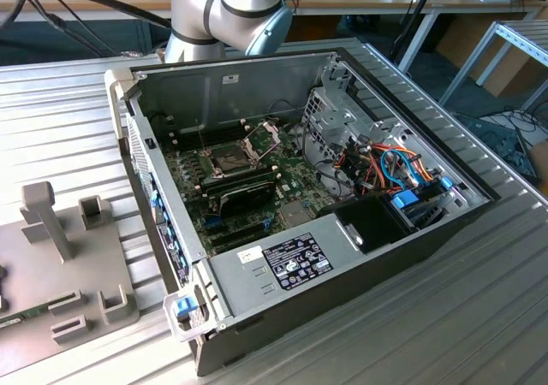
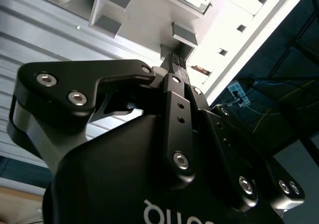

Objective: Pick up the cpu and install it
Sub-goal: 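Reach for the cpu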

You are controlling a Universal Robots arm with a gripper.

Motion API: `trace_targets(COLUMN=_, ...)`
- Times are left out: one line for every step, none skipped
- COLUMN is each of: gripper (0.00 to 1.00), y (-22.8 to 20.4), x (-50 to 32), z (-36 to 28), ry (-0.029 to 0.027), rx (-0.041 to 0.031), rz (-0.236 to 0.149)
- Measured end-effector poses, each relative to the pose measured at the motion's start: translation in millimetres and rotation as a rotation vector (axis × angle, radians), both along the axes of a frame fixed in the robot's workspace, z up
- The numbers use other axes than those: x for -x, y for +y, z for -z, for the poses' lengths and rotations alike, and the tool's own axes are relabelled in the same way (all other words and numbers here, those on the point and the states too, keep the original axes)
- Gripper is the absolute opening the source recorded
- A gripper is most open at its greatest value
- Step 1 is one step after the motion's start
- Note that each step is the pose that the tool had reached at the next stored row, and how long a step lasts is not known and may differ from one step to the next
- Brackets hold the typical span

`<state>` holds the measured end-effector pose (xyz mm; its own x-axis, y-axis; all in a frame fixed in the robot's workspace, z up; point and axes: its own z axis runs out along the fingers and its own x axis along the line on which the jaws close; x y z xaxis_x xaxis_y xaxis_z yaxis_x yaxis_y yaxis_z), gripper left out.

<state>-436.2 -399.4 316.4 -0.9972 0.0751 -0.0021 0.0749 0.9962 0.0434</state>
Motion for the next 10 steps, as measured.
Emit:
trace_targets(gripper=0.11, y=0.1, x=0.1, z=0.0, ry=0.0003, rx=0.0001, rz=0.000)
trace_targets(gripper=0.11, y=0.1, x=0.1, z=0.0, ry=0.0004, rx=0.0001, rz=0.000)
trace_targets(gripper=0.11, y=0.1, x=0.1, z=0.1, ry=0.0004, rx=0.0001, rz=0.000)
trace_targets(gripper=0.11, y=0.1, x=0.1, z=0.2, ry=0.0001, rx=0.0000, rz=0.000)
trace_targets(gripper=0.11, y=0.1, x=0.1, z=0.3, ry=0.0001, rx=-0.0001, rz=0.000)
trace_targets(gripper=0.11, y=-0.1, x=0.2, z=0.5, ry=-0.0001, rx=-0.0002, rz=0.000)
trace_targets(gripper=0.11, y=-1.3, x=0.2, z=0.5, ry=0.0001, rx=-0.0001, rz=0.000)
trace_targets(gripper=0.11, y=-2.5, x=0.3, z=0.6, ry=0.0001, rx=-0.0001, rz=0.000)
trace_targets(gripper=0.11, y=-3.7, x=0.5, z=0.8, ry=0.0000, rx=-0.0001, rz=0.000)
trace_targets(gripper=0.11, y=-5.0, x=0.7, z=0.8, ry=0.0001, rx=-0.0001, rz=0.000)
